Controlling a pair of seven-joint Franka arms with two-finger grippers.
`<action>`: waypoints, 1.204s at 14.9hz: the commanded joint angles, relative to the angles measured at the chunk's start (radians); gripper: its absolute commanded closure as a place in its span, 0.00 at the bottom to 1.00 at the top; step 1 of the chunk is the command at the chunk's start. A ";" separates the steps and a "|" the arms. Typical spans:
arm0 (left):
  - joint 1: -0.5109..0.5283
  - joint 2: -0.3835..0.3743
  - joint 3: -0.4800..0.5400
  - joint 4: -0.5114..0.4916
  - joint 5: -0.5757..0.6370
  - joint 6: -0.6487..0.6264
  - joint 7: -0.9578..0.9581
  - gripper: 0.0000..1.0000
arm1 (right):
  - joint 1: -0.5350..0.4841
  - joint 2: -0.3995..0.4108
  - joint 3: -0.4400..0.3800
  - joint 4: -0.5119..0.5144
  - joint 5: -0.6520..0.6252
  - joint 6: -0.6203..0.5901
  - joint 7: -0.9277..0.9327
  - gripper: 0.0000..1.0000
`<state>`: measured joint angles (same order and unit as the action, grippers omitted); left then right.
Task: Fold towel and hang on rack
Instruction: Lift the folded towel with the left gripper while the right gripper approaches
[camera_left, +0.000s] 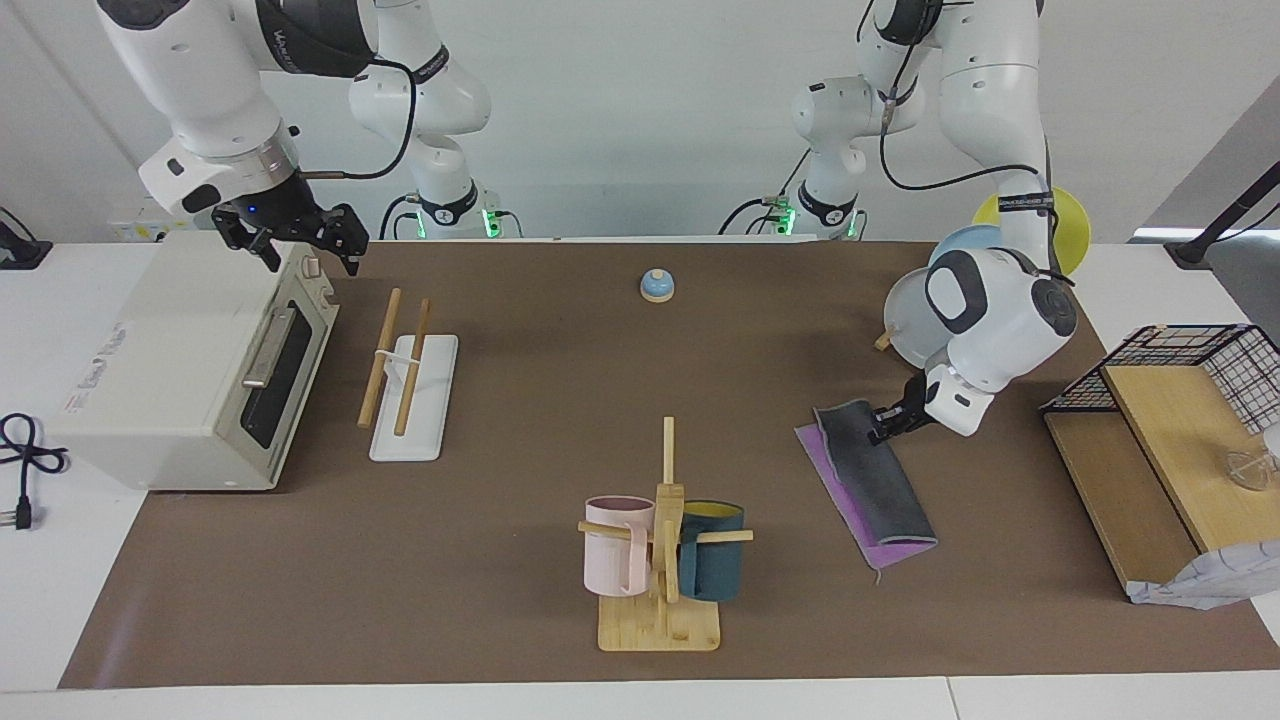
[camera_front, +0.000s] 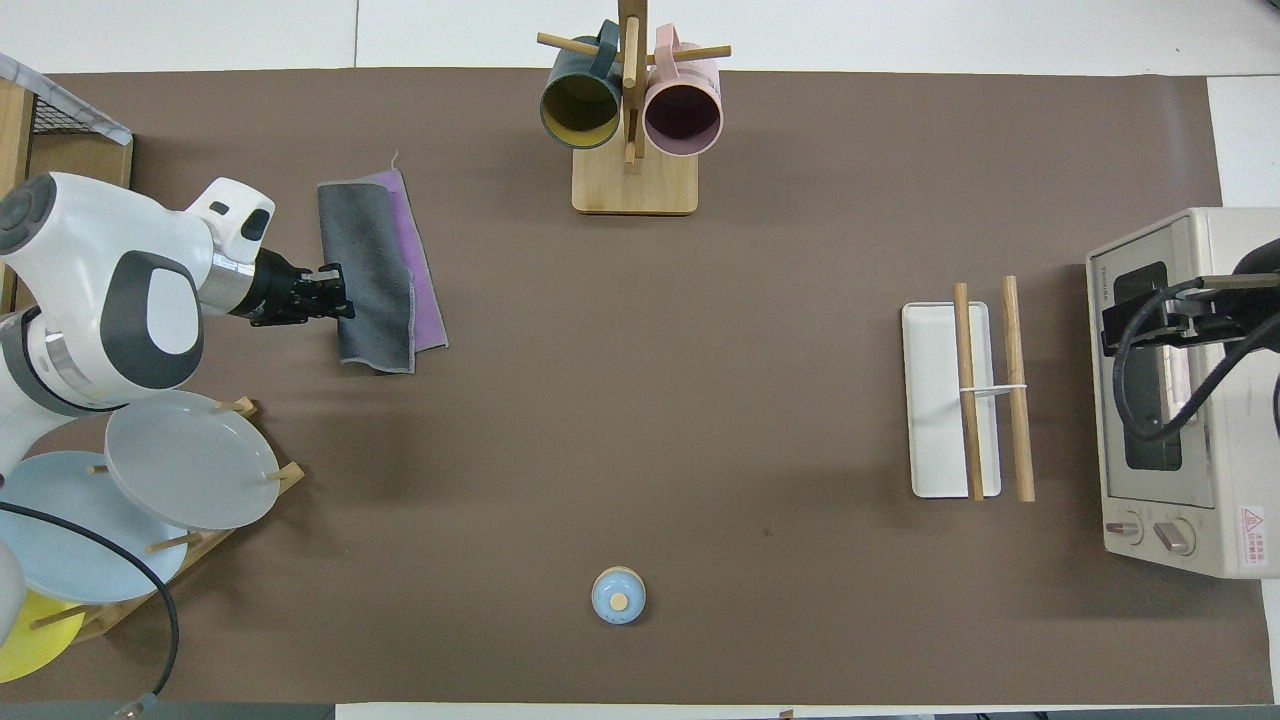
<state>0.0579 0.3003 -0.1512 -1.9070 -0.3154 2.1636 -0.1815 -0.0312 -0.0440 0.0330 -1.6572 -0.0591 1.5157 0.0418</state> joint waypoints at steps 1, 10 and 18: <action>-0.007 -0.044 0.001 0.067 0.007 -0.126 -0.186 1.00 | -0.007 -0.019 0.004 -0.019 0.004 -0.005 -0.017 0.00; -0.010 -0.122 -0.106 0.240 0.055 -0.323 -1.007 1.00 | 0.092 -0.054 0.019 -0.082 0.015 0.000 -0.022 0.00; -0.016 -0.223 -0.198 0.247 0.007 -0.307 -1.601 1.00 | 0.139 -0.103 0.018 -0.213 0.359 0.136 0.326 0.00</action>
<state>0.0442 0.1009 -0.3344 -1.6573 -0.2933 1.8681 -1.6747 0.1107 -0.1081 0.0494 -1.8147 0.2262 1.6038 0.2582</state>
